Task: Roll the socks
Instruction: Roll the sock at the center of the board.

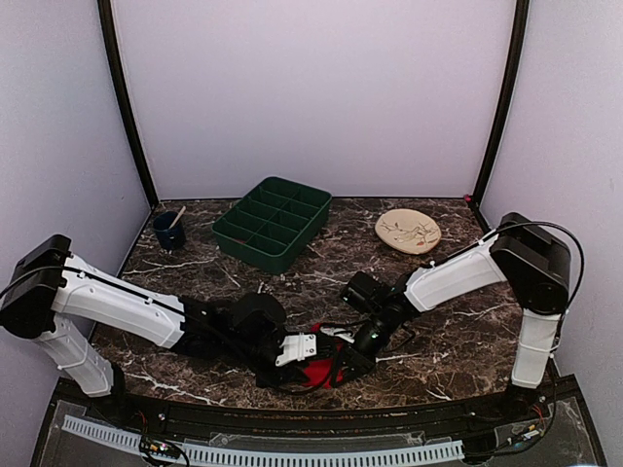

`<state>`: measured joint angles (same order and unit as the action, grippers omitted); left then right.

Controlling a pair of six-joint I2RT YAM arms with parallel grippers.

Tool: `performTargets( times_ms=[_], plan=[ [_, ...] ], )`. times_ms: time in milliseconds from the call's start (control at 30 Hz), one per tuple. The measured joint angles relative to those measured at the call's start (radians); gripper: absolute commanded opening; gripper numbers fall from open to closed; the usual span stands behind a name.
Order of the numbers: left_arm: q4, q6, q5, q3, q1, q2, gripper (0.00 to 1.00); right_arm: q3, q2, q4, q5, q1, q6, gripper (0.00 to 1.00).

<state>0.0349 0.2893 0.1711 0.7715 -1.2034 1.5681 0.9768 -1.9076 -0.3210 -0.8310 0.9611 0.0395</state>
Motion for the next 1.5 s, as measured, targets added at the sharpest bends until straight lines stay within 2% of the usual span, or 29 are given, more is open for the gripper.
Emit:
performTargets(
  times_ms=[1033,1233,1500],
  plan=[
    [-0.071,0.066,0.012,0.105,-0.011,0.156,0.31,0.008,-0.007,-0.025,-0.014,0.000,0.001,0.08],
    [-0.090,0.066,0.020,0.113,-0.012,0.168,0.28,0.008,-0.008,-0.026,-0.018,0.000,0.002,0.08],
    [-0.101,0.066,0.026,0.130,-0.012,0.185,0.17,0.008,-0.008,-0.034,-0.019,0.000,0.003,0.08]
  ],
)
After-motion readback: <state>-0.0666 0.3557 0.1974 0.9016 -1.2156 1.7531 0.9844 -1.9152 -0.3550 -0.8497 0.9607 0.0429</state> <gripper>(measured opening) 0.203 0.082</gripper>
